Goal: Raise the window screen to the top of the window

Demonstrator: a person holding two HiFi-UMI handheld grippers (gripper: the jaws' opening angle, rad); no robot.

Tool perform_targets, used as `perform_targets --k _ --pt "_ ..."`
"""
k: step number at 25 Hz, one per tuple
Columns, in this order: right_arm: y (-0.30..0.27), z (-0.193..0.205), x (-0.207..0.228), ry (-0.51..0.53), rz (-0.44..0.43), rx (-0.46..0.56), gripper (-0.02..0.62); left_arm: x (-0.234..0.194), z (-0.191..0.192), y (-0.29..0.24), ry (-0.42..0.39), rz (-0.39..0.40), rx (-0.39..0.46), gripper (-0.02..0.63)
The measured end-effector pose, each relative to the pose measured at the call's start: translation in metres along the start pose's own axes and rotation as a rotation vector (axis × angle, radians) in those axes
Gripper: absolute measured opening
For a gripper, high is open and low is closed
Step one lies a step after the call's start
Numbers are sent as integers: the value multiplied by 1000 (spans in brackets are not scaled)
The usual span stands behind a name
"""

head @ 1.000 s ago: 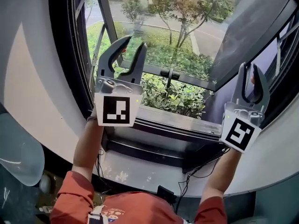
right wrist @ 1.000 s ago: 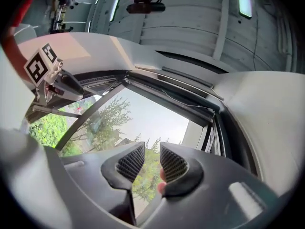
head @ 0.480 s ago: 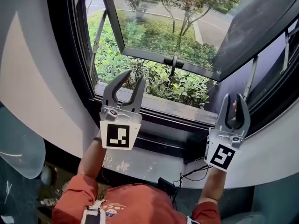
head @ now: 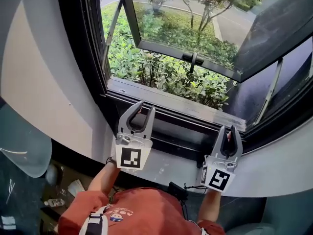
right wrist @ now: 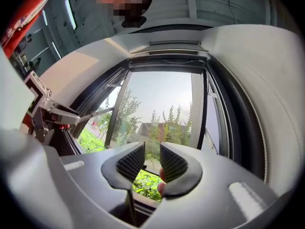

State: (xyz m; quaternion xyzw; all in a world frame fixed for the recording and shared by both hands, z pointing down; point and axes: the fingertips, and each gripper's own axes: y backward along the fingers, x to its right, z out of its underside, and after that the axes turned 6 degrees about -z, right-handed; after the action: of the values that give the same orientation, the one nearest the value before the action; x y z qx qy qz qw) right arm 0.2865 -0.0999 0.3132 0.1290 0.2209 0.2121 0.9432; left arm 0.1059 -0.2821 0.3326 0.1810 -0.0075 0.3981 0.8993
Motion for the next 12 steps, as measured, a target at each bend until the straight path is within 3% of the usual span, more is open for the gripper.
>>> perform_targets --k 3,6,12 --pt "11 19 -29 -79 -77 -22 107 8 26 22 69 18 -67 118" --pt "21 35 -47 -116 -100 -56 87 23 48 40 55 65 -115 117" --pt "33 61 -66 -172 -115 -117 80 21 71 57 130 19 -169 89"
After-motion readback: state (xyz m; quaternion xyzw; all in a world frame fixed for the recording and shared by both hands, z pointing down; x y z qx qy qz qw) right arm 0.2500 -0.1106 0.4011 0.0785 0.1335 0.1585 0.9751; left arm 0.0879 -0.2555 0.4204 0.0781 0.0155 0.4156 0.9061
